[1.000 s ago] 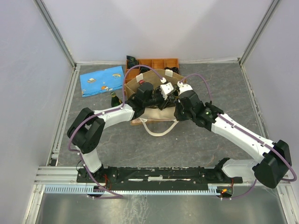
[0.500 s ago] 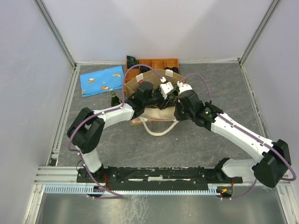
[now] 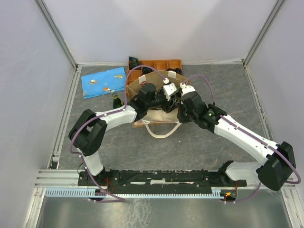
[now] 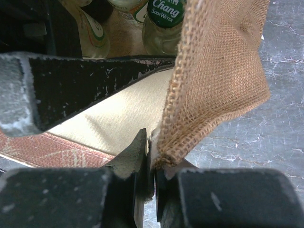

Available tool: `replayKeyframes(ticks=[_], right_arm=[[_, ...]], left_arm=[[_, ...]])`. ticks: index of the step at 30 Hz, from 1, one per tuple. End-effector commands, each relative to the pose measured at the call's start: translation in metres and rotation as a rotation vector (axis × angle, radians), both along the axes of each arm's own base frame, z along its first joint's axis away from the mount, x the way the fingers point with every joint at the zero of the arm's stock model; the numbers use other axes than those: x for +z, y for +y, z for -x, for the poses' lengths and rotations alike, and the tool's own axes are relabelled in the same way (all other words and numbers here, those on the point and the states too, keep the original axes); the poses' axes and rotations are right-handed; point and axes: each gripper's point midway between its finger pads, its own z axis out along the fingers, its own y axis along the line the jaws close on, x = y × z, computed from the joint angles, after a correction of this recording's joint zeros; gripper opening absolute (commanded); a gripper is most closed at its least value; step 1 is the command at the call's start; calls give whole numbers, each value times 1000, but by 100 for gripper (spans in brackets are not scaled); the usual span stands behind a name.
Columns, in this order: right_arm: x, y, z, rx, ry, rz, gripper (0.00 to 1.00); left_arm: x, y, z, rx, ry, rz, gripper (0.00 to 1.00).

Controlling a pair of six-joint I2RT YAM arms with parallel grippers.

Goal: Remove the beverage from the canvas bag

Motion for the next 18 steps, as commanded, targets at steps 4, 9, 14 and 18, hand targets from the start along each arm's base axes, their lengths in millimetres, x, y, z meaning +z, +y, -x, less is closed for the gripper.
replayKeyframes(ticks=[4, 9, 14, 18], right_arm=[[17, 9, -6, 24, -37, -25, 15], [18, 10, -7, 27, -39, -23, 15], [18, 9, -7, 25, -39, -19, 14], [18, 9, -7, 25, -37, -17, 15]], left_arm=[[2, -9, -7, -7, 3, 62, 62], [-7, -10, -6, -8, 27, 55, 55], [-16, -9, -6, -3, 49, 29, 19], [-10, -8, -6, -1, 41, 32, 3]])
